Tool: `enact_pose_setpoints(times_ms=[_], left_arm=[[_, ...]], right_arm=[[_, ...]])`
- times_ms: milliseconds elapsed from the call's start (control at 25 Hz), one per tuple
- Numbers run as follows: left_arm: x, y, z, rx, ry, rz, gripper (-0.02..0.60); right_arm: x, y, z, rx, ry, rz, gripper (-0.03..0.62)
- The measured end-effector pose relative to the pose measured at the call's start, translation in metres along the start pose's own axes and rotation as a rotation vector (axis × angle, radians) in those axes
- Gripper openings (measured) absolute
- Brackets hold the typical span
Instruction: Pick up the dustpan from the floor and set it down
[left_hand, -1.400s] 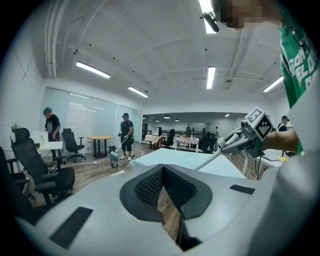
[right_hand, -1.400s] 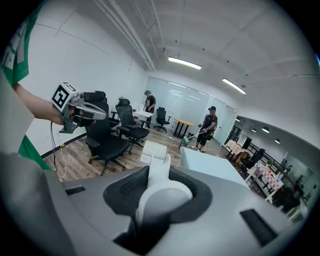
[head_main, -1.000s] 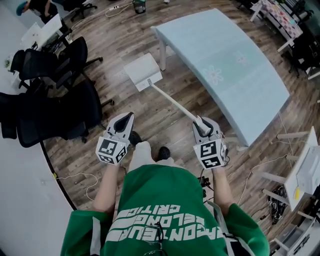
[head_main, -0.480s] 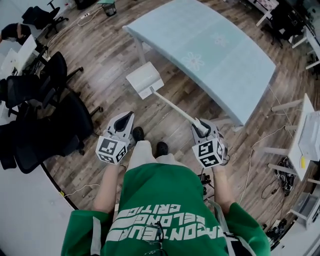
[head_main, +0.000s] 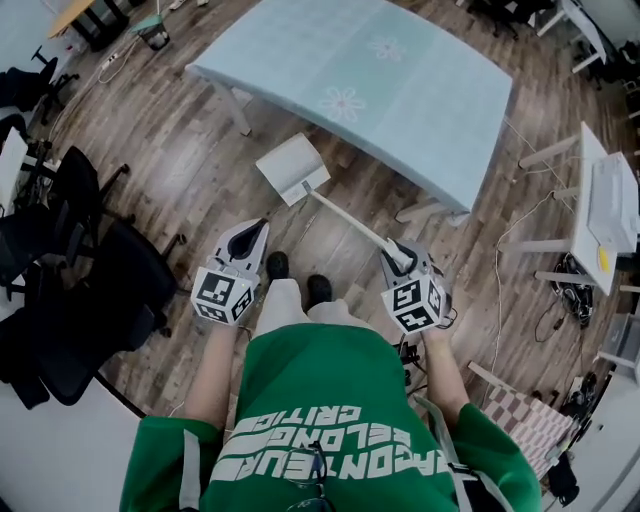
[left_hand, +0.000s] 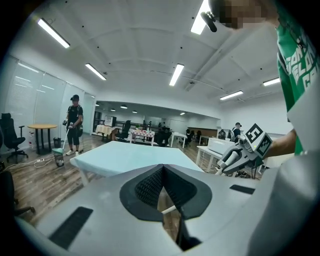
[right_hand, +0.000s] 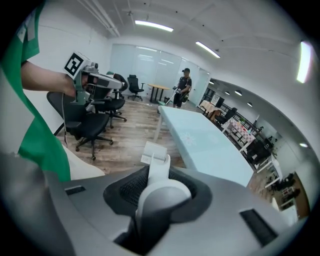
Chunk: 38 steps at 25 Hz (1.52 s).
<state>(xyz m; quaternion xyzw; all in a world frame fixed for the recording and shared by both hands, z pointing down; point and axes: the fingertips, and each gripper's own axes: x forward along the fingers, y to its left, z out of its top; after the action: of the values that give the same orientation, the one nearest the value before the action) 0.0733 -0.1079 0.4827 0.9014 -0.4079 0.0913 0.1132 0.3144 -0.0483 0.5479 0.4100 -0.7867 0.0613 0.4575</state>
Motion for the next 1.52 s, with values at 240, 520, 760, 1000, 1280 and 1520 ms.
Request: enact_pose_setpoints(times_ms=[240, 520, 760, 1000, 1280, 1520], left_arm=[[0.015, 0.003, -0.005, -0.004, 0.021, -0.078, 0.002], [0.020, 0.011, -0.018, -0.024, 0.056, -0.137, 0.002], [0.019, 0.021, -0.026, -0.026, 0.080, -0.171, 0.002], [0.014, 0.036, -0.037, -0.038, 0.105, -0.177, 0.002], [0.008, 0.049, -0.045, -0.052, 0.124, -0.183, 0.002], [0.001, 0.065, -0.051, -0.069, 0.130, -0.166, 0.002]], right_arm=[[0.010, 0.004, -0.016, 0.050, 0.080, -0.029, 0.118], [0.035, 0.013, -0.032, 0.098, 0.164, -0.027, 0.118], [0.065, 0.022, -0.044, 0.142, 0.220, -0.010, 0.118], [0.100, 0.034, -0.049, 0.178, 0.272, 0.014, 0.118], [0.140, 0.045, -0.053, 0.182, 0.322, 0.044, 0.118], [0.169, 0.052, -0.052, 0.184, 0.361, 0.062, 0.118]])
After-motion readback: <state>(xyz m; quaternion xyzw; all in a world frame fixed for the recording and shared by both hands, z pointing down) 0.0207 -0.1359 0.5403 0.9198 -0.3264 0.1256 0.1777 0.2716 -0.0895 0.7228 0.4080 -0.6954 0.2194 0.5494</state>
